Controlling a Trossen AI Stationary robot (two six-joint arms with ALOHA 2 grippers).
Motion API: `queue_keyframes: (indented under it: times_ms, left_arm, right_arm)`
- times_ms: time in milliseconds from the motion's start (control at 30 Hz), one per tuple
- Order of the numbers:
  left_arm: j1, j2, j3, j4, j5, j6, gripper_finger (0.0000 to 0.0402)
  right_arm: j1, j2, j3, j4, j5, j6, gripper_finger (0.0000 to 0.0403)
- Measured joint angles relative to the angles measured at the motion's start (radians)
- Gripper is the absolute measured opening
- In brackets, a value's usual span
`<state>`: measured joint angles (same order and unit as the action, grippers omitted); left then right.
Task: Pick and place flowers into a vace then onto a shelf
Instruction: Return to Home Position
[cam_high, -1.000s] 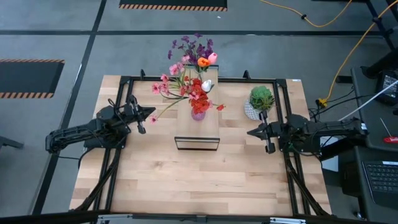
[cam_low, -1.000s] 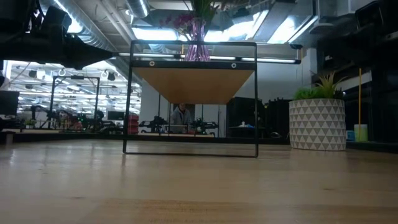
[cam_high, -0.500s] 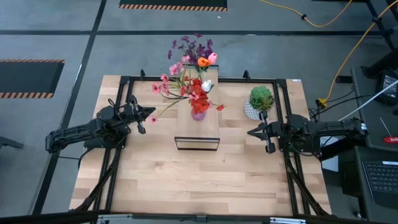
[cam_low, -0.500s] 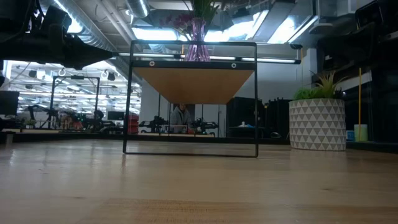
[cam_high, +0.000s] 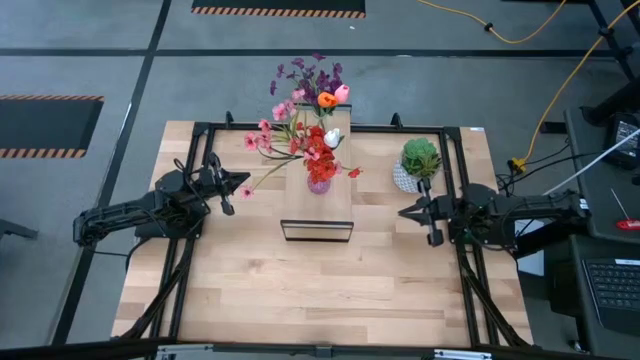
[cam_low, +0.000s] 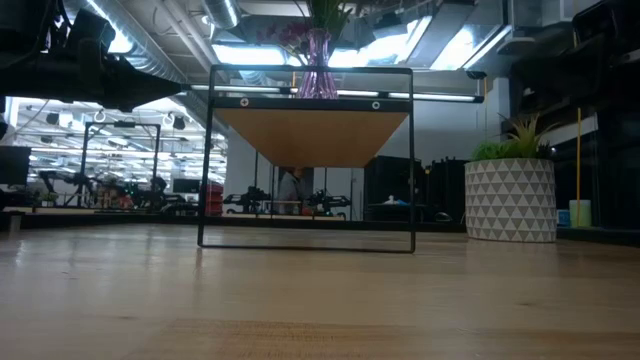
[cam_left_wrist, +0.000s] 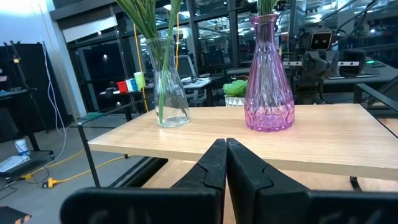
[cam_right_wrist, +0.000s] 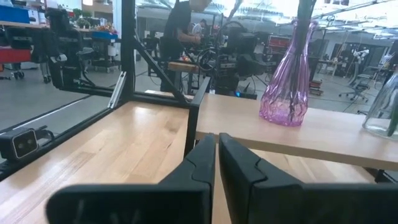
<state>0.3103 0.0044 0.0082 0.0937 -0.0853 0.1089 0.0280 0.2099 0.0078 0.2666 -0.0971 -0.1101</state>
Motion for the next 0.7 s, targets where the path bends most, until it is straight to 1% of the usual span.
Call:
queue_keyframes:
  times_ms: [167, 333, 533, 700]
  left_arm:
    - [0.0, 0.0, 0.0, 0.0, 0.0, 0.0, 0.0007]
    - [0.0, 0.0, 0.0, 0.0, 0.0, 0.001, 0.0007]
    - [0.0, 0.0, 0.0, 0.0, 0.0, 0.0, 0.0005]
    - [0.0, 0.0, 0.0, 0.0, 0.0, 0.0, 0.0008]
  right_arm:
    - [0.0, -0.075, 0.002, -0.041, 0.001, 0.0, 0.0025]
    - [0.0, -0.152, 0.002, -0.238, 0.01, -0.028, 0.0026]
    - [0.0, -0.154, 0.003, -0.236, 0.021, 0.029, 0.0026]
    - [0.0, -0.154, 0.003, -0.236, 0.022, 0.026, 0.0026]
